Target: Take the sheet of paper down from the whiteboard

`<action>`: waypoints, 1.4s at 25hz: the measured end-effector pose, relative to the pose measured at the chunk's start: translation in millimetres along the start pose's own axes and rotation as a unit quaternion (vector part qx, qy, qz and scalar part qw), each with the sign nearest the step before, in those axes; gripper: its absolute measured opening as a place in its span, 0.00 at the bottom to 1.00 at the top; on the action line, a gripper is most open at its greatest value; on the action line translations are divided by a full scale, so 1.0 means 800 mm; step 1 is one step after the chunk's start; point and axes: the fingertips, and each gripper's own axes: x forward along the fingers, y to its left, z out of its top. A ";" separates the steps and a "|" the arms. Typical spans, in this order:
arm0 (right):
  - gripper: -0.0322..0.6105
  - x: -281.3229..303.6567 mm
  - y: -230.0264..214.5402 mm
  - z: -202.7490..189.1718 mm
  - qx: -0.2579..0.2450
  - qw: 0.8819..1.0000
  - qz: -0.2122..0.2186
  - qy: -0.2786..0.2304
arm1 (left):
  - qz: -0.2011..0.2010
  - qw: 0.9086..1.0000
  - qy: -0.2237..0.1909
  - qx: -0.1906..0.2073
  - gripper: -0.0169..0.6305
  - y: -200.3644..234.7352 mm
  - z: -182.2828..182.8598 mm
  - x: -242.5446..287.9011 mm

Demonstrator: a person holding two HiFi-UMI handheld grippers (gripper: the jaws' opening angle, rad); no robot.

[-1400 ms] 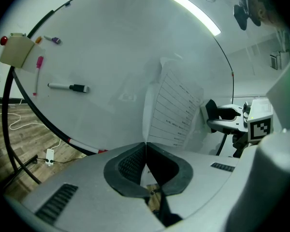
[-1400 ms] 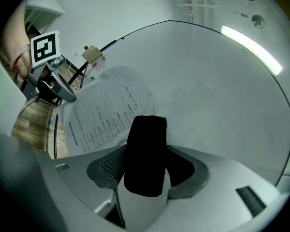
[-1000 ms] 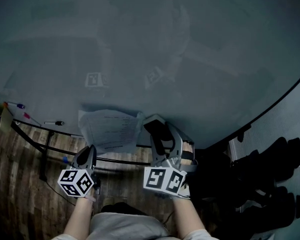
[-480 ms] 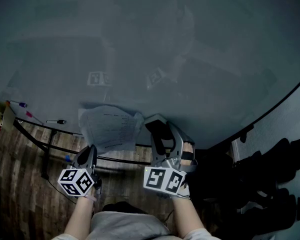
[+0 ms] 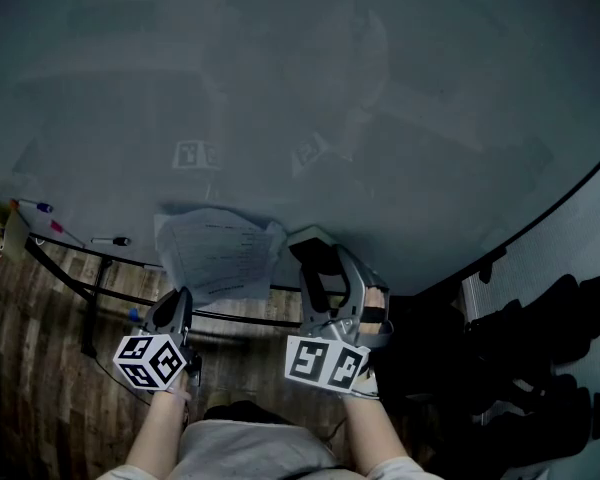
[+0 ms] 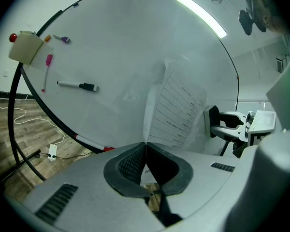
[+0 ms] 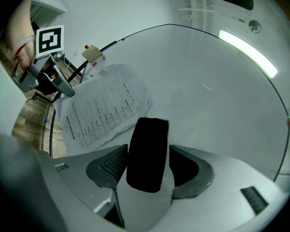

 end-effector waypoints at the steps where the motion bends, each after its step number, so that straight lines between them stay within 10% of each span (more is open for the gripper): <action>1: 0.45 -0.002 -0.001 0.000 -0.001 1.000 -0.003 -0.001 | -0.001 1.000 0.001 0.000 0.05 0.000 -0.001 0.001; 21: 0.35 -0.035 0.046 0.047 0.044 0.997 0.035 -0.046 | -0.014 1.000 0.007 -0.004 0.05 -0.001 -0.001 0.005; 26: 0.32 -0.013 0.094 0.035 0.039 0.993 0.108 -0.007 | -0.017 0.999 0.010 0.029 0.05 -0.006 0.001 0.005; 35: 0.32 0.026 0.100 0.022 0.077 0.992 0.090 0.042 | -0.015 0.999 0.011 0.033 0.05 -0.004 -0.001 0.007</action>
